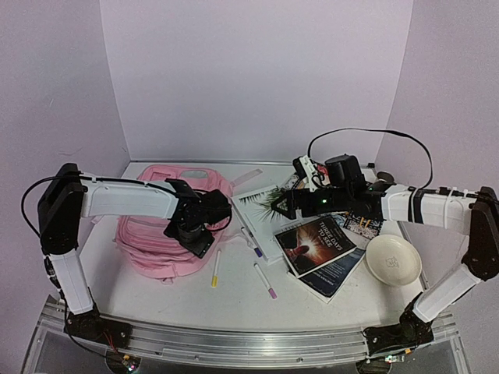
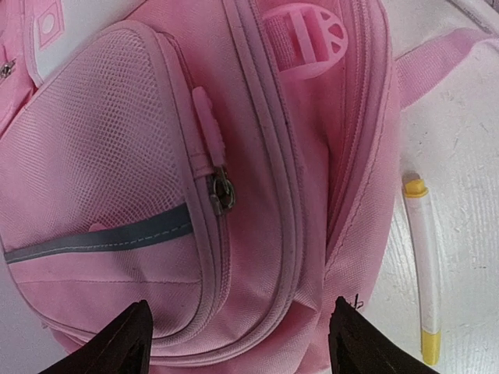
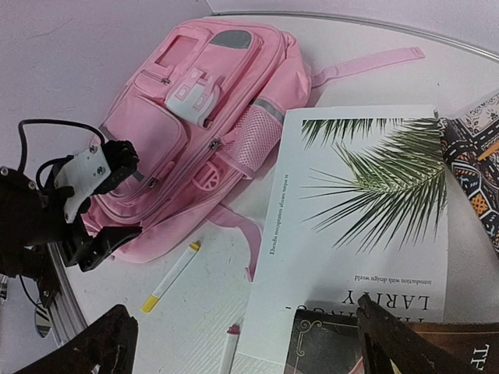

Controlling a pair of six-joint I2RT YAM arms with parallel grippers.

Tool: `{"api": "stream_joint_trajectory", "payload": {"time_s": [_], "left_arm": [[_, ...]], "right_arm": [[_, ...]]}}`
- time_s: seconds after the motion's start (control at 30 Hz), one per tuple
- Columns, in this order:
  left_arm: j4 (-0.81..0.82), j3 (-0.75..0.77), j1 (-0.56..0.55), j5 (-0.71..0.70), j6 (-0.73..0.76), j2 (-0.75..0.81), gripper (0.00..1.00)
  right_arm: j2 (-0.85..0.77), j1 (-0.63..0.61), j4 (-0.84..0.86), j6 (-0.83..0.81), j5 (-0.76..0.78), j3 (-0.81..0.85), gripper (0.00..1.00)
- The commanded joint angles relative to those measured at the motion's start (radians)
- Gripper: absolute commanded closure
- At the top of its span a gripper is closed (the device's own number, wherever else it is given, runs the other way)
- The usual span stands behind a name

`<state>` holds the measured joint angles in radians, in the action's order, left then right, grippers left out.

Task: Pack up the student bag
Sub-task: Pick up the student bag from the center of the board.

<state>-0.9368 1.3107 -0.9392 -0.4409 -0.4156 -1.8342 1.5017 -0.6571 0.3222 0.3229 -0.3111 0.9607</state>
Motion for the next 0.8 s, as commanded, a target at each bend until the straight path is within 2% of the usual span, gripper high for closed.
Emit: {"api": "stream_joint_trajectory", "payload": {"time_s": [0.0,0.23,0.37,0.43,0.6,0.73,0.77], "left_arm": [[-0.038,0.055,-0.016,-0.164,0.023,-0.052,0.20],[-0.042,0.072,-0.016,-0.241,0.037,-0.155,0.20],[-0.039,0.066,-0.016,-0.256,0.033,-0.199,0.28],[-0.036,0.068,-0.016,-0.257,0.030,-0.213,0.38],[-0.036,0.088,-0.016,-0.256,0.031,-0.214,0.73],[-0.040,0.111,-0.016,-0.242,0.032,-0.186,0.96],[-0.041,0.119,-0.017,-0.236,0.031,-0.176,0.99]], "right_arm": [[-0.010,-0.008,0.014,0.011,0.009,-0.006,0.02],[0.003,-0.014,0.014,0.013,0.016,0.000,0.02],[0.008,-0.018,0.017,0.013,0.022,0.002,0.02],[0.009,-0.019,0.020,0.013,0.024,0.003,0.02],[0.009,-0.025,0.025,0.013,0.028,0.005,0.02],[0.006,-0.029,0.026,0.011,0.027,0.010,0.02],[0.004,-0.030,0.026,0.011,0.026,0.012,0.02]]}}
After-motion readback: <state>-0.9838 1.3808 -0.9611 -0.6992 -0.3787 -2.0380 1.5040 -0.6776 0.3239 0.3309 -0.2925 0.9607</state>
